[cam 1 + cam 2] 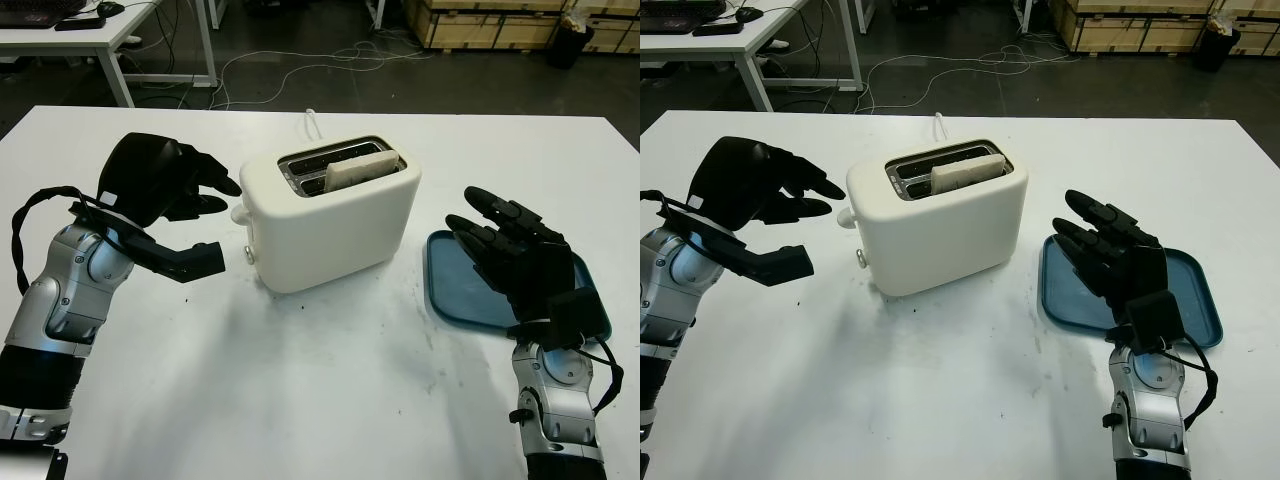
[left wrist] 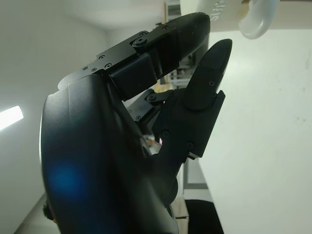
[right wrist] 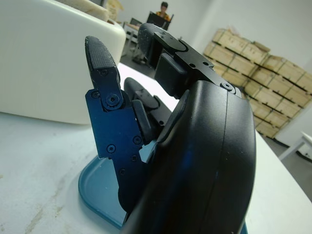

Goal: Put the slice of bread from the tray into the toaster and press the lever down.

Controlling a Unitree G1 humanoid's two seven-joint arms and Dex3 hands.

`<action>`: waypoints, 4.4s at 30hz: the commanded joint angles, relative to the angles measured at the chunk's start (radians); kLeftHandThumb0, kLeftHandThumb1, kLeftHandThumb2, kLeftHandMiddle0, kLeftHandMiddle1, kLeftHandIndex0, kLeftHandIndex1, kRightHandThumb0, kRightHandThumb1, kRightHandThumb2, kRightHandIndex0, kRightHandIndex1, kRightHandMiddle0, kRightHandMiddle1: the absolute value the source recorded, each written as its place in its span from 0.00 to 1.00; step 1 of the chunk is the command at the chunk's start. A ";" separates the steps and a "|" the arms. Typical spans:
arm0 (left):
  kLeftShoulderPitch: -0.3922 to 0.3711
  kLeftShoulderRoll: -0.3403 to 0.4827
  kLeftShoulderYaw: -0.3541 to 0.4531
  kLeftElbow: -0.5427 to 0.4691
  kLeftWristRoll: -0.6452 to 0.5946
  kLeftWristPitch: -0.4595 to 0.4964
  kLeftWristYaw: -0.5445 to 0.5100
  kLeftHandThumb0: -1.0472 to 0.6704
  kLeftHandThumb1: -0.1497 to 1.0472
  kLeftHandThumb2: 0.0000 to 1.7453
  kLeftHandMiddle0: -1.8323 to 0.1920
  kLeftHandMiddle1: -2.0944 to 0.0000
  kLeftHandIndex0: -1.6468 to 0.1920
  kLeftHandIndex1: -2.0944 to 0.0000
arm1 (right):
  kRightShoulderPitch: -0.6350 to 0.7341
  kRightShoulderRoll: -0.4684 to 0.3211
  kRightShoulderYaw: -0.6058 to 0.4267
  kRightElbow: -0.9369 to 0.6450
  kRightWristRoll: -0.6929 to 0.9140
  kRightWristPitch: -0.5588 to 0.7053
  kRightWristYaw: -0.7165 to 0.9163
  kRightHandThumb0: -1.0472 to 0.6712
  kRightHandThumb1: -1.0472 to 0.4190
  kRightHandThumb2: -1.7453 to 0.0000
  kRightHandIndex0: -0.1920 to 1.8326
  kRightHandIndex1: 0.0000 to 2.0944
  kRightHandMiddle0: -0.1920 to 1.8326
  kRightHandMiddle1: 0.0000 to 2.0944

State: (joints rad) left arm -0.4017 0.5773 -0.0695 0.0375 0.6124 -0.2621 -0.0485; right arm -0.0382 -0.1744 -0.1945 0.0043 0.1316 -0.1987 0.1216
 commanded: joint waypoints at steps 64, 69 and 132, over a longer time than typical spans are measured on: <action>0.024 -0.038 -0.060 -0.020 -0.036 0.005 -0.059 0.53 0.75 0.00 0.42 0.48 0.16 0.99 | -0.003 0.001 -0.008 0.005 -0.003 -0.015 -0.010 0.35 0.14 1.00 0.53 0.00 0.48 0.00; 0.028 -0.056 -0.086 0.000 -0.030 0.007 -0.080 0.54 0.75 0.00 0.41 0.50 0.16 1.00 | -0.004 0.000 -0.010 0.007 0.000 -0.015 -0.010 0.35 0.14 1.00 0.53 0.00 0.48 0.00; 0.190 -0.320 -0.358 0.512 -0.068 0.267 0.099 0.55 0.89 0.00 0.51 0.45 0.27 1.00 | -0.005 -0.011 -0.034 0.010 -0.012 -0.021 0.002 0.33 0.12 1.00 0.55 0.00 0.51 0.00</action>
State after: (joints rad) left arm -0.3764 0.3510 -0.2447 0.4073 0.4903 -0.0453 0.1915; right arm -0.0324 -0.1763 -0.2270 0.0141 0.1237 -0.2007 0.1269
